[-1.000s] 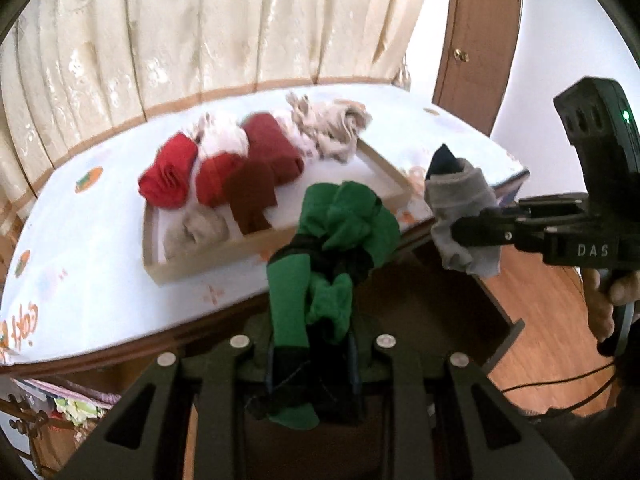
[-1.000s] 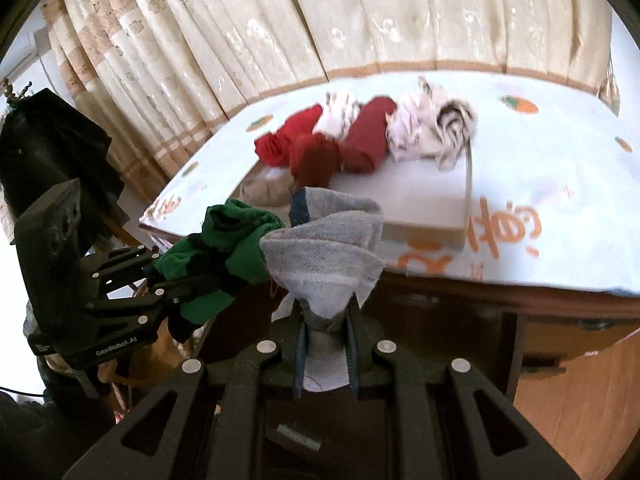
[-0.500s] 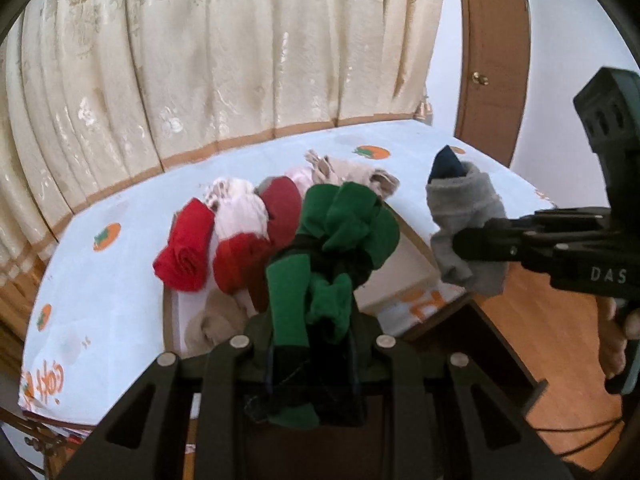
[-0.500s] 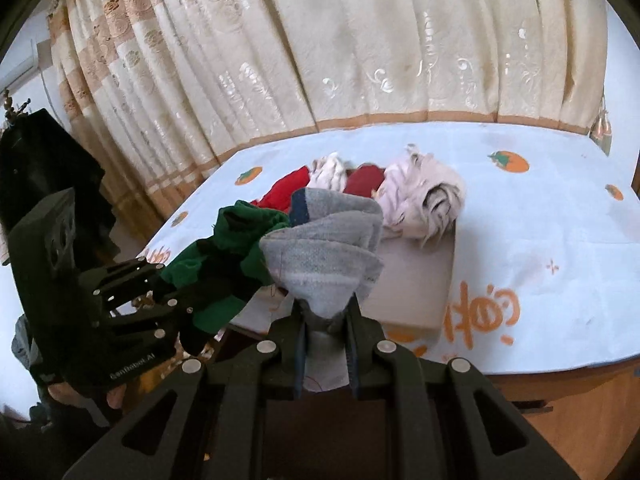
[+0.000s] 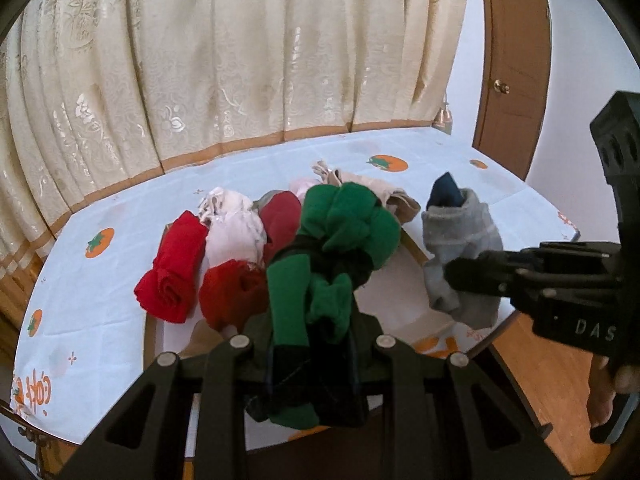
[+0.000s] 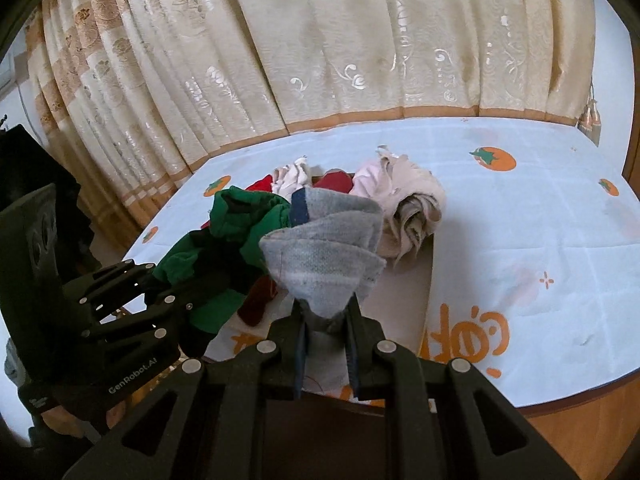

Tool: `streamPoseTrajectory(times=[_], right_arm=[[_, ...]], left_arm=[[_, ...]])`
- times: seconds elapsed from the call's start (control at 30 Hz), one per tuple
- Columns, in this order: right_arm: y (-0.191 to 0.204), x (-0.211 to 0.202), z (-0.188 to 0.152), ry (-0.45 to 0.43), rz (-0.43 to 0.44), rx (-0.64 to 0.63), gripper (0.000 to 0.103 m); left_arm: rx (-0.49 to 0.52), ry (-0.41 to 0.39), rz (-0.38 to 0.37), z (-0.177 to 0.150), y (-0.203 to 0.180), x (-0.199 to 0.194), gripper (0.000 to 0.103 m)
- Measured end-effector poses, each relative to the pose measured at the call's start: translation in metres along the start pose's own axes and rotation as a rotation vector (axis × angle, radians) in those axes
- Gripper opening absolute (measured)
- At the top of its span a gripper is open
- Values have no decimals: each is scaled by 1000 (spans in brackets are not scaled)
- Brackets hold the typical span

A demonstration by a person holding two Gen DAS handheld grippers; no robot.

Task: Take underwear out of drawer
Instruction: 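Lift both socks out of the drawer and carry them over the tray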

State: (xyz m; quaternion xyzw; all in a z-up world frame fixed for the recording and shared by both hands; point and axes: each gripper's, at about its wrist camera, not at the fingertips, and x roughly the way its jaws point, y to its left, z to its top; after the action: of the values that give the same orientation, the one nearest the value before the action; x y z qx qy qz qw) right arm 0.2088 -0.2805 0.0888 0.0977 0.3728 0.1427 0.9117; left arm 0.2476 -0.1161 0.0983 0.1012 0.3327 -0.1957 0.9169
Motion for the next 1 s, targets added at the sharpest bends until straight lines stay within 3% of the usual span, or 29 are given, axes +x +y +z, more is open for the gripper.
streamPoseTrajectory(times=[0.4,0.7,1.0], right_arm=[[-20,27,13,34,-23,36,18],[-28,43,16,53,-55,38,18],[-35,40,17,49,-69,36,18]], left_arm=[[-28,28,19,6,-10,31,24],[-72,60,-8,4,-19,57,24],[-87,71,-13,2,-23,63,24]])
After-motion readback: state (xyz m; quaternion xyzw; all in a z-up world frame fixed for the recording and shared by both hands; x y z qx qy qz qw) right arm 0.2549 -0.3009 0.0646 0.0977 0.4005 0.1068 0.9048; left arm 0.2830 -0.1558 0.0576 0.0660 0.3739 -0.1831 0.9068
